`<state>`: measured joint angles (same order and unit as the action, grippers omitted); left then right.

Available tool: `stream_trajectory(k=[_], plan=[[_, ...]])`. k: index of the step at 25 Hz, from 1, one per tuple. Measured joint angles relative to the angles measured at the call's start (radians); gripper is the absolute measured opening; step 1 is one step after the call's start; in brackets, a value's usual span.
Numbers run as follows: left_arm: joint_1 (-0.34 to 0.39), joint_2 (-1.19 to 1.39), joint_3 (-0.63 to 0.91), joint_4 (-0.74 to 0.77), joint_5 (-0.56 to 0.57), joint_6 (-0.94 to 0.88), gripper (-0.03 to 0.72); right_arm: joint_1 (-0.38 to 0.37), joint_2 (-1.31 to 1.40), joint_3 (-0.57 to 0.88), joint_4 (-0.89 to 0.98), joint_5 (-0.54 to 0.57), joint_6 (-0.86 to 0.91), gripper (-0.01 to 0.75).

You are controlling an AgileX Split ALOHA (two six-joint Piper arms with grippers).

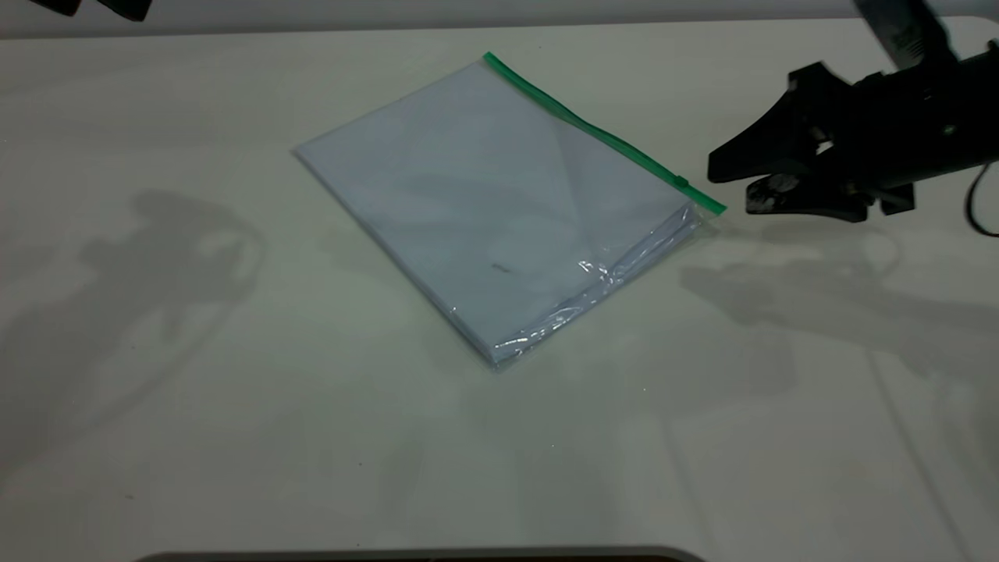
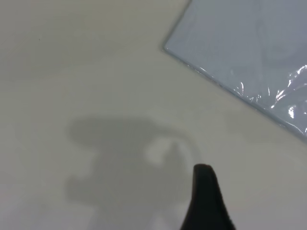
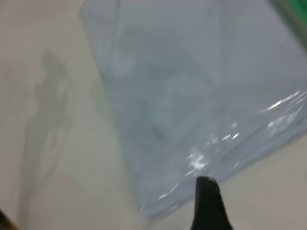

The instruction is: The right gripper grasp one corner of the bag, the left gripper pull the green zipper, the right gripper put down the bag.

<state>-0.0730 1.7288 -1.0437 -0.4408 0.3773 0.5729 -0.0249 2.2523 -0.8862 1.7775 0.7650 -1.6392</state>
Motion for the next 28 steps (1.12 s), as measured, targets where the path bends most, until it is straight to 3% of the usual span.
stream_trajectory(k=[8, 18, 28], plan=[[0.0, 0.0, 0.0, -0.002, -0.003, 0.0, 0.589, 0.0, 0.174, -0.165, 0.007, -0.017, -0.011, 0.539], [0.0, 0.0, 0.0, -0.002, -0.004, 0.001, 0.589, 0.0, 0.263, -0.244, 0.011, -0.046, -0.066, 0.539], [0.0, 0.0, 0.0, -0.002, -0.01, 0.001, 0.589, 0.006, 0.335, -0.315, 0.018, 0.066, -0.079, 0.539]])
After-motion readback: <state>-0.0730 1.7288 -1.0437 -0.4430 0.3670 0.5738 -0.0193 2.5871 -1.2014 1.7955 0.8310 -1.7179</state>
